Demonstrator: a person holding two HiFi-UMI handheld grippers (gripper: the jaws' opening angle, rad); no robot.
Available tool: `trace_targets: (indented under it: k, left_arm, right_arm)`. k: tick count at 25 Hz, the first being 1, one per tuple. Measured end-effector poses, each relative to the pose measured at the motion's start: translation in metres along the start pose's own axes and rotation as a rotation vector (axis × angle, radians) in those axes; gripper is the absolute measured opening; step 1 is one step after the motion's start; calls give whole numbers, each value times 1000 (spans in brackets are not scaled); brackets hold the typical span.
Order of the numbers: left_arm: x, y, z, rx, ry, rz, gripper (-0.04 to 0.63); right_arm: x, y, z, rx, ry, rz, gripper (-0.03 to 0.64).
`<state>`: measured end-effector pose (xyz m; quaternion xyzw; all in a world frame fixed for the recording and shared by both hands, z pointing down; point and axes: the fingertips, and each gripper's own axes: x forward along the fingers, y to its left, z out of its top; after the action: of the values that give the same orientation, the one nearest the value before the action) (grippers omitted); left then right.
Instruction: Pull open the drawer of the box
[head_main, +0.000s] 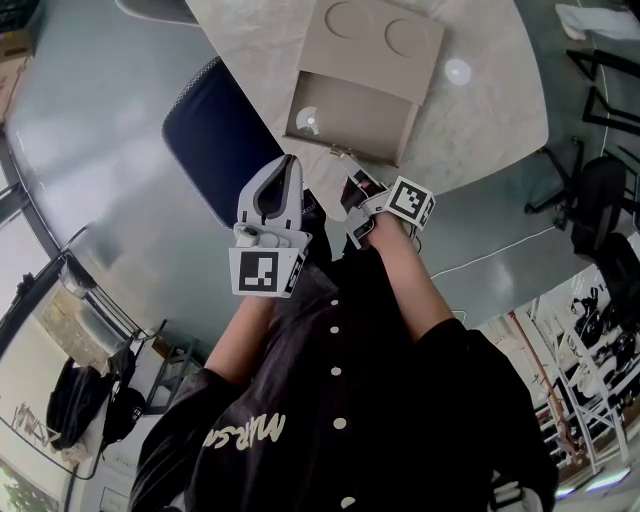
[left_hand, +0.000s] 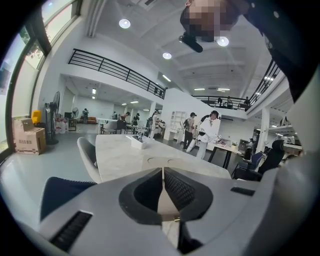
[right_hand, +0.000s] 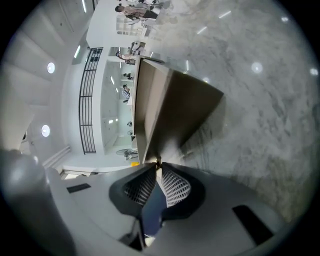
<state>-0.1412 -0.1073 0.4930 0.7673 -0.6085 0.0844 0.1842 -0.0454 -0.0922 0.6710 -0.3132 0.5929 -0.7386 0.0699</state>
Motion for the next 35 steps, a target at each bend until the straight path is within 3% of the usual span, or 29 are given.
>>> trace_targets:
  k: [29, 35]
  left_arm:
    - [-2, 2, -2, 1, 10, -5, 23]
    - [-3, 4, 0, 4, 4, -2, 23]
  right_arm:
    - [-16, -10, -32, 32, 33, -28, 25]
    - [-13, -9, -42, 51, 79, -10, 58]
